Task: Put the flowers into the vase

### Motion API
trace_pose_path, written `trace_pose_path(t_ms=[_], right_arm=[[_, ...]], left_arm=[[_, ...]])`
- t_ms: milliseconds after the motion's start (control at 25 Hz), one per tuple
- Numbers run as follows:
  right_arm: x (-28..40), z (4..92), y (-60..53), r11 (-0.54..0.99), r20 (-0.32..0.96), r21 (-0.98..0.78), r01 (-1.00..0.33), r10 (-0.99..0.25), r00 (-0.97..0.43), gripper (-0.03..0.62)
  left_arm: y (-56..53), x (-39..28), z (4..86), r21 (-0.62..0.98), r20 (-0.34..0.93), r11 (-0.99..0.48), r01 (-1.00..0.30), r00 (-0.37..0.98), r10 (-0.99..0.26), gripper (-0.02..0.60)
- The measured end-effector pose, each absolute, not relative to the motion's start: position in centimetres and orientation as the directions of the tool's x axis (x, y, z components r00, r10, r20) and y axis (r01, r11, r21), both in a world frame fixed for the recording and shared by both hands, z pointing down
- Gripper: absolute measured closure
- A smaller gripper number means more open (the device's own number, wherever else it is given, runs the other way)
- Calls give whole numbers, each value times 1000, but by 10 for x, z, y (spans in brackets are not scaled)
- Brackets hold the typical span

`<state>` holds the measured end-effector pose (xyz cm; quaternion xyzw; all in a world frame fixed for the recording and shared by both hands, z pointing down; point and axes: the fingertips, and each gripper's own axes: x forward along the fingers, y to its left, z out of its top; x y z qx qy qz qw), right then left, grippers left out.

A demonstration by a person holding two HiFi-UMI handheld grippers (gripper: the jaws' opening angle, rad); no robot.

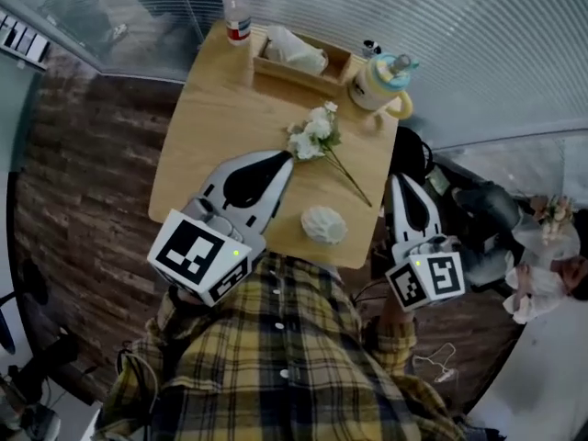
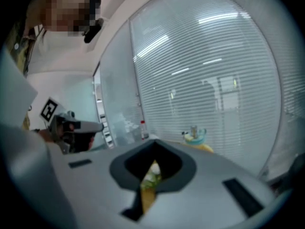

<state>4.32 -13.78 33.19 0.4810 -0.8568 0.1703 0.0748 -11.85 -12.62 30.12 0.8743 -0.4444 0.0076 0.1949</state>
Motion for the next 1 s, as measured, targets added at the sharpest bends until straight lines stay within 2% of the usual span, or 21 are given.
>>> trace_pose_path(t_ms=[240,440,720,1000], right_arm=[[62,346,-128,318,335,-211,-924,-865,-374,582],[82,361,-111,244,377,-221,-944,-871,-314,582],[103,374,-111,249,399,-237,-939,-856,-328,582],[109,394,-117,287,427,-239,-928,-827,-365,582]], left_arm=[[-137,-102,335,391,253,-629,-672,736,-628,572],[-140,-75,365,440,294,-649,-621,782,-549,572],[-138,-49,402,525,357,-585,-617,785,-507,572],[-135,-43,439,677,407,-426,-600,787,-464,571]])
